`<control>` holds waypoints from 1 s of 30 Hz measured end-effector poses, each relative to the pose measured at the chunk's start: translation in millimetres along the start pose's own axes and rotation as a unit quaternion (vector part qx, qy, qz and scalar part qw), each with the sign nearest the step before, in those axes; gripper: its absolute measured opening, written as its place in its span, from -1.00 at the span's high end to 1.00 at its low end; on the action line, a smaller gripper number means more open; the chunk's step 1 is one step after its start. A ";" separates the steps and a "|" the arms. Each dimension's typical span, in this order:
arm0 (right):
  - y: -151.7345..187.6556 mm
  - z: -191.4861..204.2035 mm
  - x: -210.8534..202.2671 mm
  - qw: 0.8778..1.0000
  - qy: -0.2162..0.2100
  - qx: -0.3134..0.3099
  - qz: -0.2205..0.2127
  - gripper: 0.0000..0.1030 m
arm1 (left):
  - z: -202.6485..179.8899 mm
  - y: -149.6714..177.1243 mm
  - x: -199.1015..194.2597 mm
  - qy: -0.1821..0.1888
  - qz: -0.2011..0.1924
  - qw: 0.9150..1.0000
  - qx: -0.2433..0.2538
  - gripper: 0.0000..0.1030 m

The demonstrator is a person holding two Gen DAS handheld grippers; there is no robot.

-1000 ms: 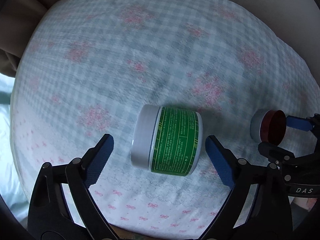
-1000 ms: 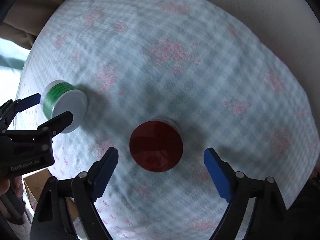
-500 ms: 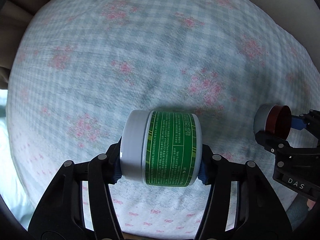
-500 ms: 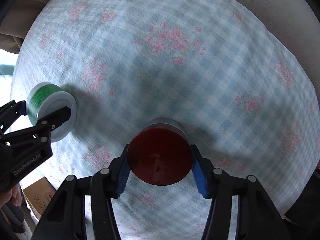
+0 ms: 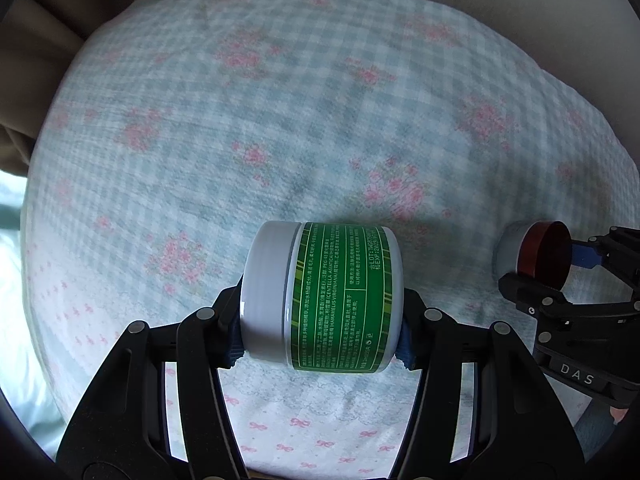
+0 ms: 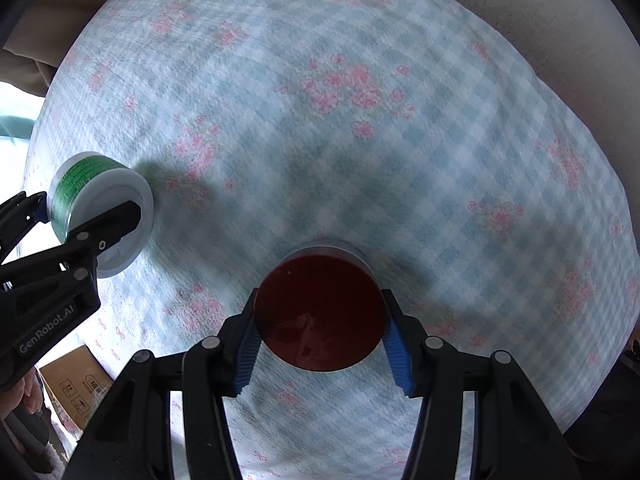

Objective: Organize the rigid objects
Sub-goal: 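Carry the green-labelled jar and red-lidded tin over the cardboard box with both tools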

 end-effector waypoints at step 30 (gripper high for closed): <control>103.3 86.7 -250.7 0.973 -0.026 -0.191 -0.127 0.03 | 25.8 136.5 -274.2 -0.012 -0.138 0.972 -0.189 -0.02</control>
Point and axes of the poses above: each gripper's, at about its wrist camera, not at the fingertips, and x roughly the way its jaws point, z to its left, y to its underside, the point moved 7 cm from there along x, roughly the way its jaws point, and after that the axes turned 9 degrees about x, right-handed, at the moved point
